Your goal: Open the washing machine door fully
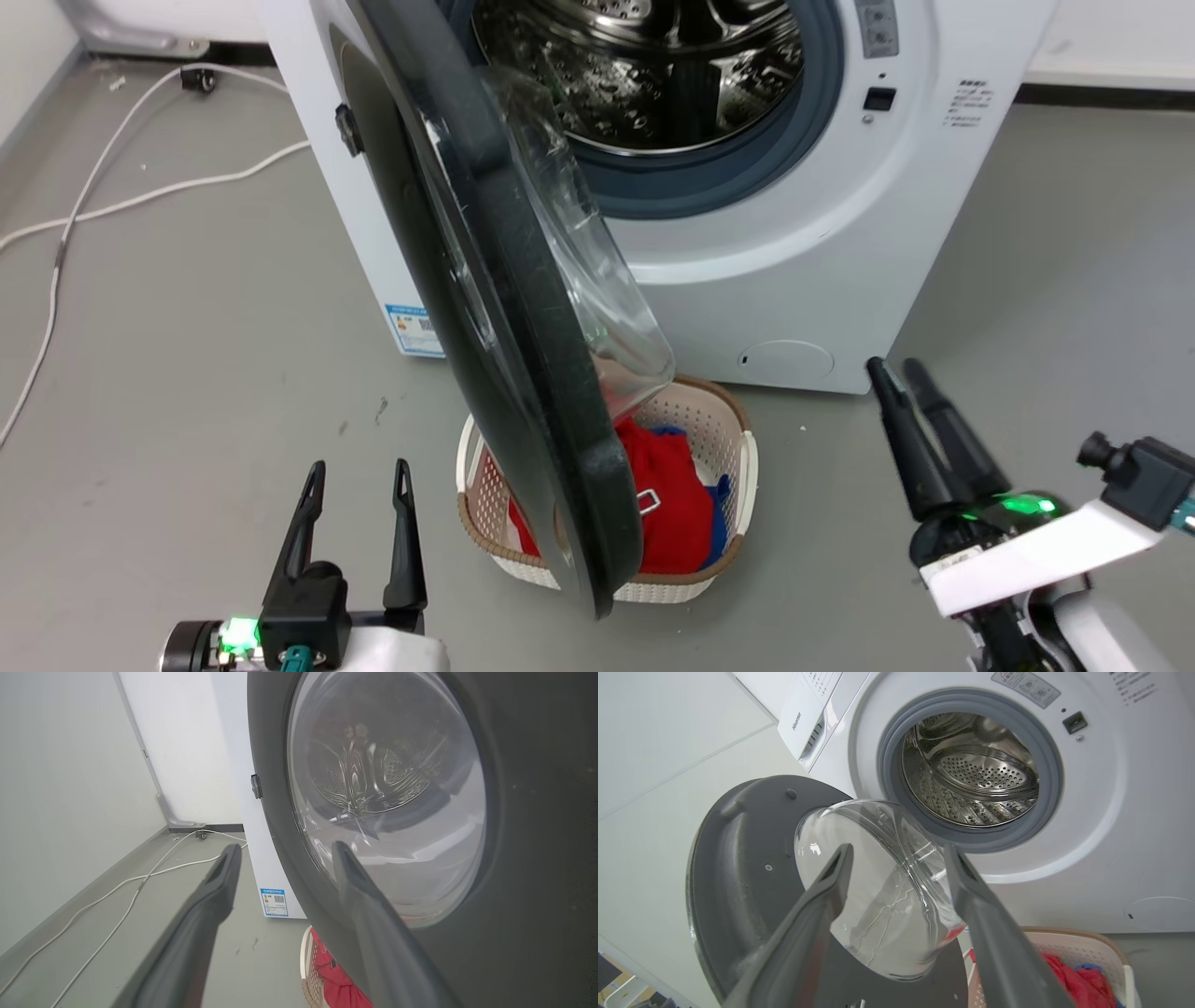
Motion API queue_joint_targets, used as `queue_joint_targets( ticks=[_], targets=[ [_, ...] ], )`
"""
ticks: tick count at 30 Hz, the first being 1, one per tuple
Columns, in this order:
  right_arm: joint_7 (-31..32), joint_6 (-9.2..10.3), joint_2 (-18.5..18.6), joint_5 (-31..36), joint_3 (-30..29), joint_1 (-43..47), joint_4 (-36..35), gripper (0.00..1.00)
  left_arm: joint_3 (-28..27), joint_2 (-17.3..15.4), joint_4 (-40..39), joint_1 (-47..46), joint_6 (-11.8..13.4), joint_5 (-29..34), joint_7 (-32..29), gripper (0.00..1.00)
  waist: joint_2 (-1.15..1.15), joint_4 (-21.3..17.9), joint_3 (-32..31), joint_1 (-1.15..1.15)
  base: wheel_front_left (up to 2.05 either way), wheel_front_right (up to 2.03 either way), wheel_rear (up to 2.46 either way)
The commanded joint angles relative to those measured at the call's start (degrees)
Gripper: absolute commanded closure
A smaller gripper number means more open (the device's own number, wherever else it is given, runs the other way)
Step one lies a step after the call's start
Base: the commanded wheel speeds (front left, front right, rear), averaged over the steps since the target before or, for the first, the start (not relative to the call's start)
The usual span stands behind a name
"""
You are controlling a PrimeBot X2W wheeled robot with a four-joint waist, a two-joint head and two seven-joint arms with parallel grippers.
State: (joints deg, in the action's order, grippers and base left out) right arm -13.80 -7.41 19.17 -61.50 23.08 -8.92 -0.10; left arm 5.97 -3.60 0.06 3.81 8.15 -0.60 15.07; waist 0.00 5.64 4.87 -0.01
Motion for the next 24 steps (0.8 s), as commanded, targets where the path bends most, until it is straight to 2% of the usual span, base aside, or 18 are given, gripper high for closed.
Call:
queue_joint_targets(
  ticks=[1, 3, 8, 10, 14, 19, 24],
  targets=[
    [-0.91, -0.14, -0.4, 3.27, -1.47, 0.75, 0.8, 0.0, -0.17, -0.37, -0.11, 0.89, 0.22, 0.19, 0.16, 0.0, 0.0, -0.77, -1.2, 0.01, 0.0, 0.0, 0.0],
    [-1.33, -0.14, -2.25, 8.13, -5.16, 1.15, 1.04, 0.0, -0.33, -0.41, -0.22, 1.43, 0.29, 0.17, 0.16, 0.0, 0.0, -1.17, -1.86, 0.01, 0.0, 0.0, 0.0],
    [-1.36, -0.14, -7.97, 25.77, -16.09, 3.8, -3.36, 0.0, -0.54, -0.37, -0.41, 2.19, 0.23, 0.01, 0.16, 0.0, 0.0, -1.69, -2.92, 0.01, 0.0, 0.0, 0.0],
    [-1.36, -0.14, -10.43, 31.52, -19.13, 5.24, -5.03, 0.0, -0.55, -0.35, -0.45, 2.49, 0.24, 0.01, 0.16, 0.0, 0.0, -1.78, -3.39, 0.01, 0.0, 0.0, 0.0],
    [-1.37, -0.14, -12.72, 41.56, -22.53, 8.04, -7.15, 0.0, -0.66, -0.42, -0.46, 3.06, 0.2, 0.09, 0.16, 0.0, 0.0, -1.97, -4.12, 0.01, 0.0, 0.0, 0.0],
    [-1.39, -0.14, -14.35, 48.96, -25.25, 11.48, -6.85, 0.0, -0.86, -0.54, -0.58, 3.65, 0.3, 0.31, 0.16, 0.0, 0.0, -2.14, -4.62, 0.01, 0.0, 0.0, 0.0],
    [-1.39, -0.14, -15.64, 52.32, -27.23, 14.57, -5.92, 0.0, -0.92, -0.58, -0.7, 3.98, 0.35, 0.4, 0.16, 0.0, 0.0, -2.15, -4.85, 0.01, 0.0, 0.0, 0.0]
  ],
)
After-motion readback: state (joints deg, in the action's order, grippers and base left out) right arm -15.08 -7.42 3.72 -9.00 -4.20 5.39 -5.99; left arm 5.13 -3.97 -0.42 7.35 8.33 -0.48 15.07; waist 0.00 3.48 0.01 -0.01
